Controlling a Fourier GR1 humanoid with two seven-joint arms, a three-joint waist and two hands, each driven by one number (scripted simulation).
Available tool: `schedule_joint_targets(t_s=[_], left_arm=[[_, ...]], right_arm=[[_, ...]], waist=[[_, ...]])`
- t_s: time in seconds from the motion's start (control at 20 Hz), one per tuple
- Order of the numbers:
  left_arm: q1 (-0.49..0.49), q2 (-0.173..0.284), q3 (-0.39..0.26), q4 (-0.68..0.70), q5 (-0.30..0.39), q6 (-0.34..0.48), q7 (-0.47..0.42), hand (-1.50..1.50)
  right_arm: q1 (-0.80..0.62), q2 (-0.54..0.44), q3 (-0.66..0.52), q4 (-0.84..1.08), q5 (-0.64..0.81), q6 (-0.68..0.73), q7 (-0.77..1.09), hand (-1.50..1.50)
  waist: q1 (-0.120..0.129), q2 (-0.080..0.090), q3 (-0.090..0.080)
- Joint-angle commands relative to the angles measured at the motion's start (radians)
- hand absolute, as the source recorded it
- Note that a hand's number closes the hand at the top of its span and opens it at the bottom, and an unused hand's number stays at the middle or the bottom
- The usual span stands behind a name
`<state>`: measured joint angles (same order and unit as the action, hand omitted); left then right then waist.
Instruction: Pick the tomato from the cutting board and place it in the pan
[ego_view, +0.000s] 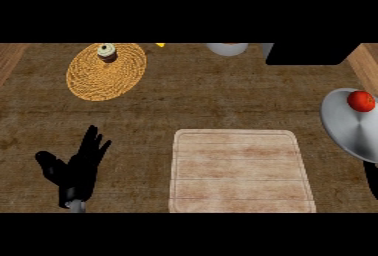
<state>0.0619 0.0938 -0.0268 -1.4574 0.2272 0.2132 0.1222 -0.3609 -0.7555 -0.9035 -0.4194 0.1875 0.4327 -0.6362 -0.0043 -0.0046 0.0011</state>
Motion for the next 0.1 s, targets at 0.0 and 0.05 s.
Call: schedule_joint_targets(t_s=[0.0,0.05], left_arm=[[-0.006,-0.017,0.002,0.028,-0.015,0.011,0.011,0.00],[0.105,-0.021,-0.033,-0.064,-0.023,0.004,-0.009,0.00]], right_arm=[[0.046,0.028,0.034,-0.080,-0.063,-0.022,0.044,-1.50],[0.098,-0.003,0.003,-0.131,-0.076,0.030,0.085,-1.50]], waist=[[0.003,0.004,-0.001],[-0.002,0.000,-0.003]])
